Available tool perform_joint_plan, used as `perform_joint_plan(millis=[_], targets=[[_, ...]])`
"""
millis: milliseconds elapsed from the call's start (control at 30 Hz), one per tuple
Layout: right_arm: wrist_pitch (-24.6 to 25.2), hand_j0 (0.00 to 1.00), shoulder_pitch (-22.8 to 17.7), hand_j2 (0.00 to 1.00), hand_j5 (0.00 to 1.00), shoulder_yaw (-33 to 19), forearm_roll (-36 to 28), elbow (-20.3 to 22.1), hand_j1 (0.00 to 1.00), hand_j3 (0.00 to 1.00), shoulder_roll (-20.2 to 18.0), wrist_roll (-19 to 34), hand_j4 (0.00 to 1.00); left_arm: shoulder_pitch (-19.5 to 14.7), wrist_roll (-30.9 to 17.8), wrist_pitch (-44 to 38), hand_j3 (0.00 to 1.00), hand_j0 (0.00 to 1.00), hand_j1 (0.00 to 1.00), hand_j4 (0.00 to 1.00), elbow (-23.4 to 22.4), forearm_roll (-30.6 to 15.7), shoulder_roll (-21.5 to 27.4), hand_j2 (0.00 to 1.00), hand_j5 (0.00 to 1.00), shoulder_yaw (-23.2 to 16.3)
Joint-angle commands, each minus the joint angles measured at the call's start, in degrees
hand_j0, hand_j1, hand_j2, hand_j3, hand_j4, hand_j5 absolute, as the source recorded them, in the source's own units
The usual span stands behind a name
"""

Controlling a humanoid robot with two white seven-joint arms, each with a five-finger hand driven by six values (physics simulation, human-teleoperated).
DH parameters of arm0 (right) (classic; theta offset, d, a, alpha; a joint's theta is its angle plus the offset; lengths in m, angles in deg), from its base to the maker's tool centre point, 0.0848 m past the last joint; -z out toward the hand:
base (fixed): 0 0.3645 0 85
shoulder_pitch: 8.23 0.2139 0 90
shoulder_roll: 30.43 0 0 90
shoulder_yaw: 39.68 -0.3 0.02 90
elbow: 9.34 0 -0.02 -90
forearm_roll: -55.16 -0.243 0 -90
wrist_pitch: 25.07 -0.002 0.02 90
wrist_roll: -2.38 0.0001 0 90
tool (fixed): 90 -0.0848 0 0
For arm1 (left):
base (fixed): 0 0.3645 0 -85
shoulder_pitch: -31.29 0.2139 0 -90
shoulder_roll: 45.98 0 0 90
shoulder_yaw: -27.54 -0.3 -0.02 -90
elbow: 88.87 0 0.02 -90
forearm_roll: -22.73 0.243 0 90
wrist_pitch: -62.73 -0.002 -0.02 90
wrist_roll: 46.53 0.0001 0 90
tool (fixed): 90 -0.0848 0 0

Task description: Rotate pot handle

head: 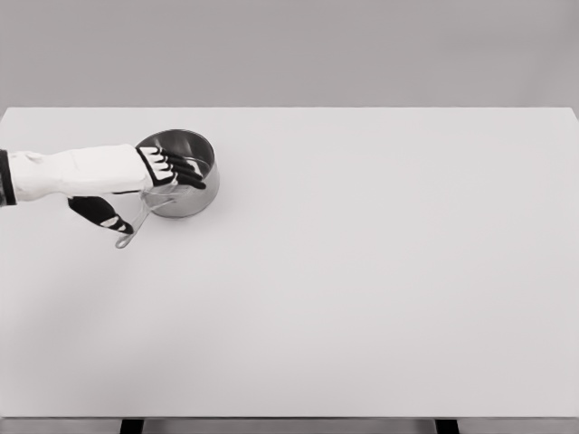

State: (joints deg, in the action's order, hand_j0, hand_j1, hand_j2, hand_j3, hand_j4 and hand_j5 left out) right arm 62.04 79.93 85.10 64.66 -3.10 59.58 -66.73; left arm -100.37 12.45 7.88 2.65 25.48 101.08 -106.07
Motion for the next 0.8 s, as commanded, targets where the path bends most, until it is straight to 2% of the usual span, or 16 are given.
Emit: perform_joint_plan(millis=[0, 100, 167, 300, 400, 633, 767], targets=[[0.00, 1.00, 0.00, 1.00, 1.00, 0.02, -0.09, 0.00, 1.00, 1.00, -0.01, 0.03, 1.00, 0.09, 4.12, -0.15, 1.00, 1.00, 1.00, 1.00, -0.02, 0.94, -0.81, 1.00, 1.00, -0.16], [0.00, 1.00, 0.00, 1.00, 1.00, 0.02, 0.00, 0.00, 1.00, 1.00, -0.01, 0.03, 1.00, 1.23, 4.65, -0.15, 1.00, 1.00, 1.00, 1.00, 0.16, 4.54, -1.16, 1.00, 1.00, -0.16], [0.00, 1.00, 0.00, 1.00, 1.00, 0.02, -0.09, 0.00, 1.00, 1.00, -0.01, 0.03, 1.00, 2.64, 7.28, -0.15, 1.00, 1.00, 1.00, 1.00, 0.33, 7.09, -1.16, 1.00, 1.00, -0.16], [0.00, 1.00, 0.00, 1.00, 1.00, 0.02, 0.00, 0.00, 1.00, 1.00, -0.01, 0.03, 1.00, 3.87, 7.90, -0.15, 1.00, 1.00, 1.00, 1.00, 0.86, 9.73, -1.07, 1.00, 1.00, -0.16], [-0.09, 1.00, -0.09, 1.00, 1.00, 0.02, 0.00, 0.00, 1.00, 1.00, -0.01, 0.03, 1.00, 4.13, 9.66, -0.15, 1.00, 1.00, 1.00, 1.00, 0.77, 11.32, -0.72, 1.00, 1.00, -0.16], [0.00, 1.00, 0.00, 1.00, 1.00, 0.02, 0.00, 0.00, 1.00, 1.00, -0.01, 0.03, 1.00, 4.22, 9.92, -0.15, 1.00, 1.00, 1.00, 1.00, -0.46, 13.87, -0.46, 1.00, 1.00, 0.01], [0.00, 1.00, 0.00, 1.00, 1.00, 0.02, 0.00, 0.00, 1.00, 1.00, -0.01, 0.03, 1.00, 4.48, 14.05, -0.15, 1.00, 1.00, 1.00, 1.00, -1.60, 17.47, 0.07, 1.00, 1.00, 0.01]])
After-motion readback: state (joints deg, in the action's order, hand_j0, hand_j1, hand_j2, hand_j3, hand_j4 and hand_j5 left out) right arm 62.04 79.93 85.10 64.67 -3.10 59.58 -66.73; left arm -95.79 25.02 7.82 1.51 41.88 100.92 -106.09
